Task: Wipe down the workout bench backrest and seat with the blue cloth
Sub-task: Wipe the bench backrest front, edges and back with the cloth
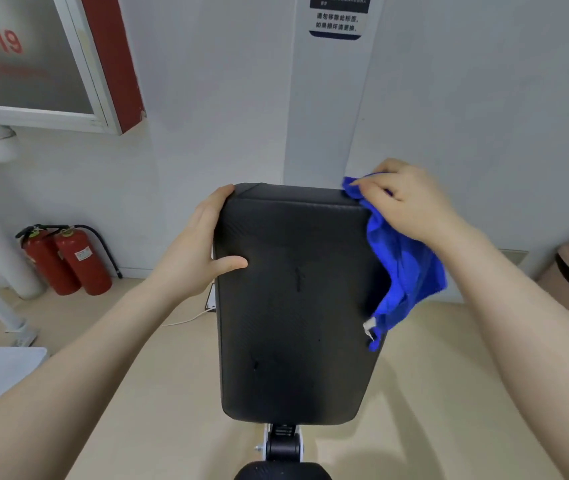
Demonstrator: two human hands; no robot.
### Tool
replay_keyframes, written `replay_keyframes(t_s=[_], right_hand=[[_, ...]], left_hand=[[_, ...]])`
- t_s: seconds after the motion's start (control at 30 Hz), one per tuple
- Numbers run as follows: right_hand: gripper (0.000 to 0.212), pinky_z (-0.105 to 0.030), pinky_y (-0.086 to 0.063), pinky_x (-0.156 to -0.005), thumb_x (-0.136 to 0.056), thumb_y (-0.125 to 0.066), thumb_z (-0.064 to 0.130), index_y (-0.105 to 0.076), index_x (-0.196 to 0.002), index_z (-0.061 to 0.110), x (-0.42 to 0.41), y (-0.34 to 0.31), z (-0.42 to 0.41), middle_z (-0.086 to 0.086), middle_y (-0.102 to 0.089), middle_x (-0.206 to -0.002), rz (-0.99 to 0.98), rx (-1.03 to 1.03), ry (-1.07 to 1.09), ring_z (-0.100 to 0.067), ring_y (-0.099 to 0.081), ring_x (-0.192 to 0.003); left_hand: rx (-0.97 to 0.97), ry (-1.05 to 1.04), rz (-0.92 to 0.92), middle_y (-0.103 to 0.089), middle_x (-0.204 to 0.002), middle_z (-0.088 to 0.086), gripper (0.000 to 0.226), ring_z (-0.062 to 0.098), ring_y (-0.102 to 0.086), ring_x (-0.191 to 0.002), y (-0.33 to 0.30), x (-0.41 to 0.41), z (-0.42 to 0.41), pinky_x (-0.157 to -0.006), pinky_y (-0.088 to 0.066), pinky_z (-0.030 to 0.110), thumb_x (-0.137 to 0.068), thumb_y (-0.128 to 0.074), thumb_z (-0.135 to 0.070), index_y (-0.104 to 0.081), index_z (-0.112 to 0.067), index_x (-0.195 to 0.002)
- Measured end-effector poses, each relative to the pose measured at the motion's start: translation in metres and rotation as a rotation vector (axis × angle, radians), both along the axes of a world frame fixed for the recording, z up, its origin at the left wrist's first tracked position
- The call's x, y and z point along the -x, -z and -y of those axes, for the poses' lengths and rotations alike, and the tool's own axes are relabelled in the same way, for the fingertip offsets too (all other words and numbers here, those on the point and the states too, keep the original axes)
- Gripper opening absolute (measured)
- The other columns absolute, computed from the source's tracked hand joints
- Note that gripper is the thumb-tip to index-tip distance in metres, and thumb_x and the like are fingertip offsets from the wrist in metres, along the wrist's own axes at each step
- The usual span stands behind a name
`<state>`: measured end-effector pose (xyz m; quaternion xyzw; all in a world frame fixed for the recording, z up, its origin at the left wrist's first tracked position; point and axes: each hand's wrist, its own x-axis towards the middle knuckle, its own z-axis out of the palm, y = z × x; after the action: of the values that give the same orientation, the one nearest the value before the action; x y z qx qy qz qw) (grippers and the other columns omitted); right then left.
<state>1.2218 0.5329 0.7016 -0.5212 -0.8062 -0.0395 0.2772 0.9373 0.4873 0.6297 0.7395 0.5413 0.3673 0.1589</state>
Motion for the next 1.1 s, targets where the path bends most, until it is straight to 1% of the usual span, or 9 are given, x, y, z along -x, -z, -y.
replay_keyframes(t_s=[0.1,0.2,0.33,0.5,0.7,0.8,0.97,1.03,1.1], right_hand=[[0.031,-0.036,-0.047,-0.073,-0.094,-0.042,0.031,-0.072,-0.096,0.026,-0.012,0.006,0.006,0.006,-0.058,-0.112,-0.023,-0.028,0.094,-0.022,-0.054,-0.094],[0.034,-0.033,-0.041,-0.064,-0.094,-0.042,0.03,-0.07,-0.083,0.017,0.015,0.004,0.008,0.001,-0.06,-0.109,0.119,-0.151,0.134,-0.027,-0.05,-0.097],[0.034,-0.03,-0.04,-0.064,-0.096,-0.038,0.033,-0.069,-0.089,0.02,0.069,0.006,0.008,0.002,-0.058,-0.102,0.148,-0.169,-0.001,-0.021,-0.047,-0.095],[0.034,-0.034,-0.045,-0.071,-0.094,-0.039,0.038,-0.071,-0.098,0.026,0.042,0.001,0.001,0.0,-0.06,-0.098,0.157,-0.095,-0.069,-0.023,-0.051,-0.094],[0.026,-0.017,-0.037,-0.087,-0.099,-0.042,0.02,-0.068,-0.106,0.019,-0.03,0.036,0.014,0.004,-0.053,-0.106,-0.588,0.11,0.017,-0.002,-0.049,-0.094],[0.027,-0.018,-0.038,-0.081,-0.1,-0.037,0.023,-0.058,-0.084,0.021,-0.026,0.055,0.021,0.003,-0.053,-0.096,-0.895,0.156,0.149,-0.004,-0.05,-0.084],[0.04,-0.036,-0.049,-0.08,-0.097,-0.035,0.037,-0.064,-0.083,0.014,-0.029,0.106,0.042,-0.005,-0.067,-0.088,-1.101,0.558,0.351,-0.022,-0.062,-0.084],[0.042,-0.043,-0.05,-0.087,-0.095,-0.036,0.038,-0.065,-0.088,0.009,-0.026,0.109,0.043,-0.012,-0.068,-0.094,-1.089,0.564,0.402,-0.029,-0.063,-0.092],[0.038,-0.04,-0.047,-0.079,-0.094,-0.036,0.032,-0.057,-0.074,0.007,-0.025,0.09,0.04,-0.011,-0.064,-0.081,-1.084,0.445,0.407,-0.029,-0.057,-0.079]], left_hand=[[-0.013,-0.032,-0.044,-0.023,-0.151,-0.003,0.098,0.014,-0.029,-0.133,-0.004,-0.002,0.003,-0.097,-0.032,0.026,-0.073,-0.076,-0.014,-0.012,-0.029,-0.145],[-0.013,-0.054,-0.151,-0.02,-0.151,0.0,0.101,0.023,-0.038,-0.127,-0.011,-0.004,0.006,-0.096,-0.044,0.042,-0.072,-0.077,-0.017,-0.009,-0.036,-0.145],[0.027,-0.116,-0.324,-0.021,-0.147,0.002,0.099,0.032,-0.052,-0.107,-0.021,-0.01,0.007,-0.078,-0.052,0.046,-0.071,-0.076,-0.02,-0.01,-0.039,-0.143],[0.045,-0.109,-0.305,-0.019,-0.146,0.002,0.096,0.034,-0.054,-0.099,-0.022,-0.012,0.007,-0.076,-0.052,0.045,-0.072,-0.075,-0.016,-0.012,-0.036,-0.141],[0.058,-0.104,-0.274,-0.02,-0.145,0.002,0.095,0.034,-0.053,-0.104,-0.021,-0.011,0.006,-0.079,-0.049,0.04,-0.073,-0.075,-0.015,-0.013,-0.038,-0.141],[0.047,-0.112,-0.282,-0.016,-0.149,0.006,0.094,0.037,-0.051,-0.11,-0.02,-0.016,0.01,-0.083,-0.046,0.042,-0.075,-0.073,-0.013,-0.011,-0.033,-0.142],[0.064,-0.104,-0.265,-0.013,-0.15,0.005,0.092,0.037,-0.05,-0.112,-0.02,-0.019,0.012,-0.081,-0.046,0.04,-0.077,-0.071,-0.01,-0.009,-0.03,-0.143],[0.068,-0.101,-0.272,-0.012,-0.15,0.006,0.093,0.04,-0.052,-0.107,-0.021,-0.019,0.011,-0.082,-0.049,0.044,-0.077,-0.07,-0.009,-0.008,-0.029,-0.143],[0.075,-0.102,-0.275,-0.011,-0.15,0.006,0.093,0.041,-0.054,-0.103,-0.022,-0.021,0.011,-0.08,-0.05,0.046,-0.078,-0.07,-0.009,-0.006,-0.029,-0.143]])
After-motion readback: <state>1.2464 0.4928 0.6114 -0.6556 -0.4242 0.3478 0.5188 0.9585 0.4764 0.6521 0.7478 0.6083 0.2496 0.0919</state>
